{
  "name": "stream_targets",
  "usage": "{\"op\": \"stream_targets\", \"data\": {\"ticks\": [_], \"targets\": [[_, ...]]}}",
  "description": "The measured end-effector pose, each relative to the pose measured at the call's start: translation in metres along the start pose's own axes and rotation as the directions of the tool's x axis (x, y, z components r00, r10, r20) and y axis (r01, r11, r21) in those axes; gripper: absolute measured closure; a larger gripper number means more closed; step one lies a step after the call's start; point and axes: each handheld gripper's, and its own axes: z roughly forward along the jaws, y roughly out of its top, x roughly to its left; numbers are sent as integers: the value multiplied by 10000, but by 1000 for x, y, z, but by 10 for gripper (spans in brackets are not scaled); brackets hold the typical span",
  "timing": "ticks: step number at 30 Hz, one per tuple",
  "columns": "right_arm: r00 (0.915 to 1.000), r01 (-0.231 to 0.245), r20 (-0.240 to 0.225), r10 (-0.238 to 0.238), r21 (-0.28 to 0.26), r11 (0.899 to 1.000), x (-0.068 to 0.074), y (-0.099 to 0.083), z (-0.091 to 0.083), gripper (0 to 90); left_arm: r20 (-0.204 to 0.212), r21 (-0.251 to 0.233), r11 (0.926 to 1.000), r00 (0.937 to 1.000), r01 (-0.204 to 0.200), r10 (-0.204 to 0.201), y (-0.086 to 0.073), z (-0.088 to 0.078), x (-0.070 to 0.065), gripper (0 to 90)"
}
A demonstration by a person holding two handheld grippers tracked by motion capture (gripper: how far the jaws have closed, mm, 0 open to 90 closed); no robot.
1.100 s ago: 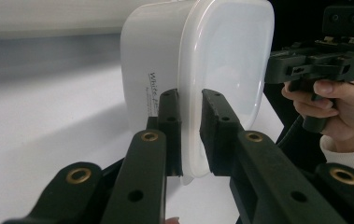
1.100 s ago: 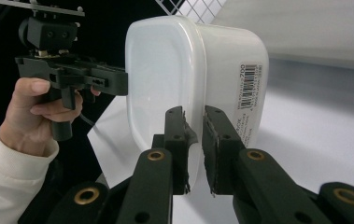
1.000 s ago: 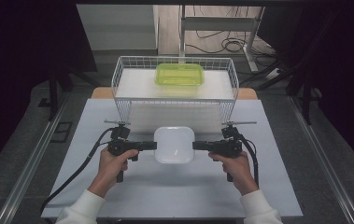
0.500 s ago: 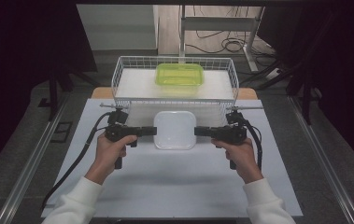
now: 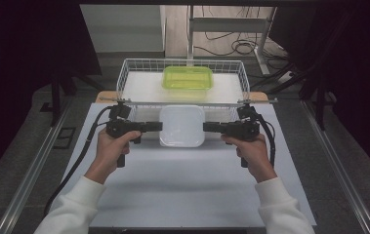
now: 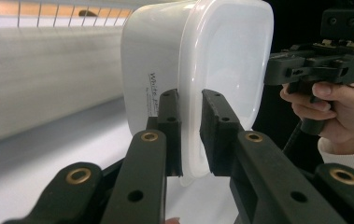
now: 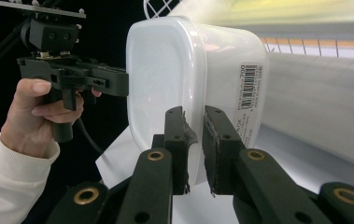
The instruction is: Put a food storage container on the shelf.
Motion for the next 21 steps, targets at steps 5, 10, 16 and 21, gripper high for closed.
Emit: {"op": "stream_targets", "data": {"ticks": [5, 10, 16, 21], "targets": [[9999, 149, 18, -149, -143, 9998, 2, 8, -3, 800, -40, -73, 9998, 9998, -198, 197, 9, -3, -5, 786], [9998, 205, 63, -204, -233, 9995, 4, 17, -7, 801, -85, -104, 9994, 9994, -333, 332, 19, -3, -10, 787], [9996, 299, 37, -298, -408, 9987, 6, 27, -10, 800, -101, -144, 9988, 9989, -465, 464, 34, -6, -13, 787], [9994, 354, -10, -355, -493, 9982, 7, 39, -13, 800, -9, -213, 9986, 9988, -487, 487, 46, -8, -15, 787]]}}
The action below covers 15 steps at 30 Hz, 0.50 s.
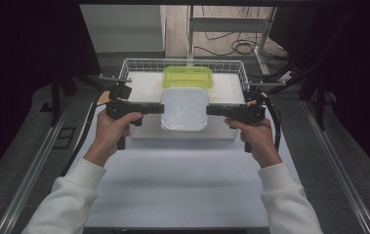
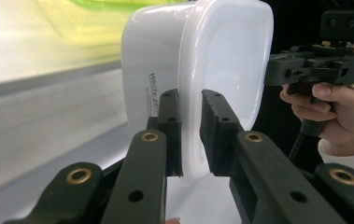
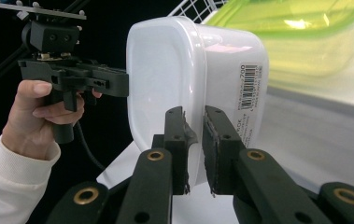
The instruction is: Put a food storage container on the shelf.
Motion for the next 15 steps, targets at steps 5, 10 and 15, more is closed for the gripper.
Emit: {"op": "stream_targets", "data": {"ticks": [5, 10, 15], "targets": [[9999, -20, -108, 20, -35, 10000, -1, 13, -1, 801, 58, -11, 10000, 10000, -56, 56, 13, -2, 0, 788], [10000, 78, 9, -78, -27, 10000, 0, 26, -1, 800, -83, -56, 9998, 9998, -199, 198, 26, -4, -2, 788], [9999, 35, -98, -36, -124, 9999, 0, 39, -2, 801, 62, -149, 9998, 9999, -91, 92, 37, -6, -1, 788]]}}
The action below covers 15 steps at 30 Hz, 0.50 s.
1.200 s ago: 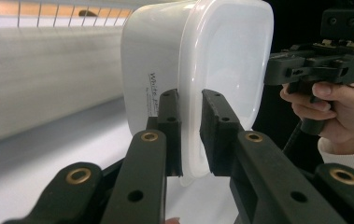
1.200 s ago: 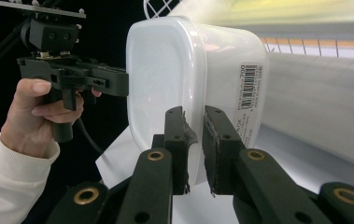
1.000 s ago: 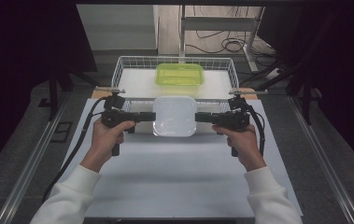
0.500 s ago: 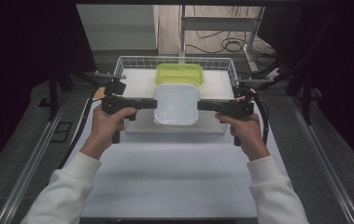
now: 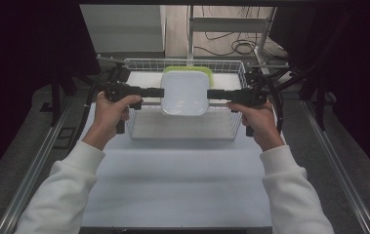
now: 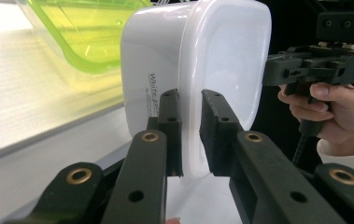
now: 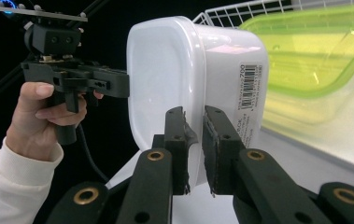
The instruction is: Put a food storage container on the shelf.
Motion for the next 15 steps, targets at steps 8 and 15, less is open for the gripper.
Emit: {"op": "stream_targets", "data": {"ticks": [8, 15], "targets": [[9998, -164, -70, 163, -95, 9998, -2, 19, 0, 802, 107, -89, 9999, 9999, 85, -84, 19, -1, 3, 789], [9993, -338, -163, 336, -131, 9993, -7, 33, 2, 803, 61, -28, 9999, 9999, 99, -99, 37, 0, 6, 788]]}}
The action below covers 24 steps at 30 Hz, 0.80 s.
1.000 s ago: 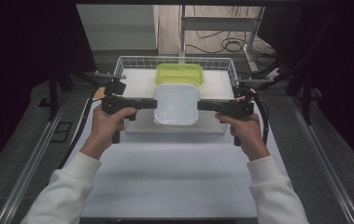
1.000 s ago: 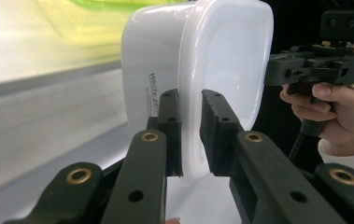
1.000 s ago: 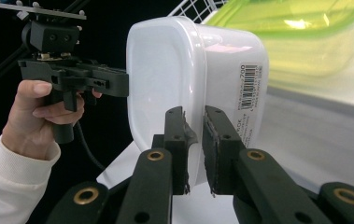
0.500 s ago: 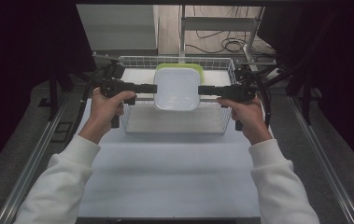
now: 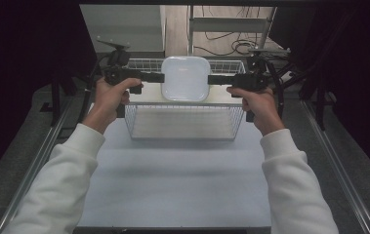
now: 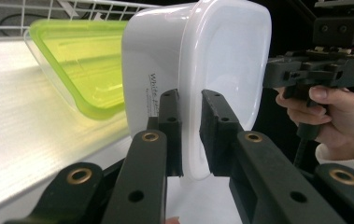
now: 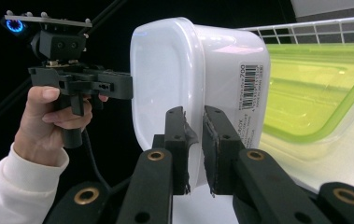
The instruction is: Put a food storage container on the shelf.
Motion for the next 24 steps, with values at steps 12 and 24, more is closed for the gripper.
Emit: {"op": "stream_targets", "data": {"ticks": [12, 24], "targets": [[9997, -232, 26, 232, -14, 9997, -13, 28, 3, 803, 48, 92, 9999, 9999, 132, -132, 30, 10, 10, 789], [9965, -832, -77, 833, 86, 9965, -37, 39, 15, 803, 74, 166, 9975, 9976, 693, -695, 40, 22, 30, 790]]}}
